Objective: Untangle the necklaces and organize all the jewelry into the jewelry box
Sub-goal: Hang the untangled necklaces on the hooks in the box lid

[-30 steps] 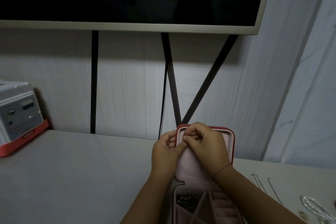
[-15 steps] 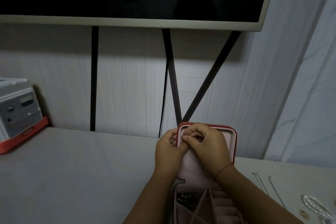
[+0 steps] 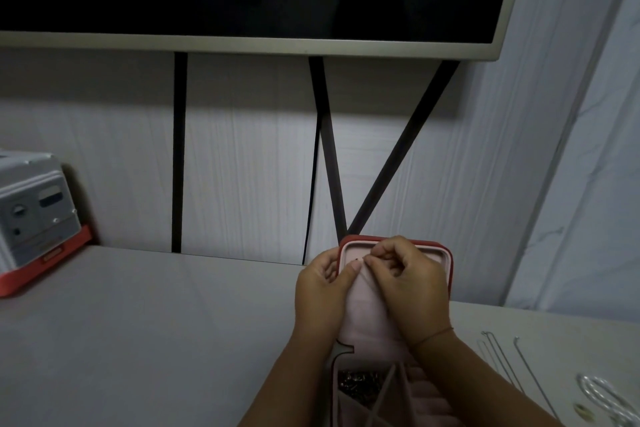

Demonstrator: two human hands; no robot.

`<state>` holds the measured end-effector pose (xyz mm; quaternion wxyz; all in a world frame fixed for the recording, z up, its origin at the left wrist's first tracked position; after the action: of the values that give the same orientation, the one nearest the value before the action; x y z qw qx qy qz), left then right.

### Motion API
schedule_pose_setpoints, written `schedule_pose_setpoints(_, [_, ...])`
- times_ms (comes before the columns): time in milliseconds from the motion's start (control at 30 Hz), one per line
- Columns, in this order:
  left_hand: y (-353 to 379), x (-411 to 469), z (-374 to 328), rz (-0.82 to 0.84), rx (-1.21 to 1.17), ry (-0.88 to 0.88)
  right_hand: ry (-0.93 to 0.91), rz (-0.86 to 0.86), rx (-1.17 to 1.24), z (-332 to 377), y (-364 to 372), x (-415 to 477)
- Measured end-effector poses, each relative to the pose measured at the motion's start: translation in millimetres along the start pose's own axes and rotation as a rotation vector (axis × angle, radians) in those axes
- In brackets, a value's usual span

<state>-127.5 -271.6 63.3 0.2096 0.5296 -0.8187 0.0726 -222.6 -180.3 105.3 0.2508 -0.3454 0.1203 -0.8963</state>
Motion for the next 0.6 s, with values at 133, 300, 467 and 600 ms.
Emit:
schedule_pose_setpoints(133, [2,-2,-2,-0.010,0.058,0.009,-0.004,-0.035,-0.026,0,1,-2])
schedule_pose_setpoints(300, [2,-4,-1,-0.031,0.078,0.009,-0.039,-0.079,-0.061,-1,4,-4])
schedule_pose_setpoints(467, [-1,-3,1,-0.035,0.041,-0.038,-0.039,-0.053,-0.131,-11,5,-16])
schedule_pose_setpoints(600, [-1,-4,4,-0.015,0.020,-0.076,0.145,0.176,-0.293,-33,3,-28])
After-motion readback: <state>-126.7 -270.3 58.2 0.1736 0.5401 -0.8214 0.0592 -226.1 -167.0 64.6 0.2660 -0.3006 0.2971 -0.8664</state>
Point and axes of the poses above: each hand's wrist, its own x-axis towards the middle knuckle, its own y-axis out of the palm, z = x × y, the point moved 5 cm from there along x, towards the middle knuckle, and after that the axes turned 10 degrees about y, right-handed, at the moved point
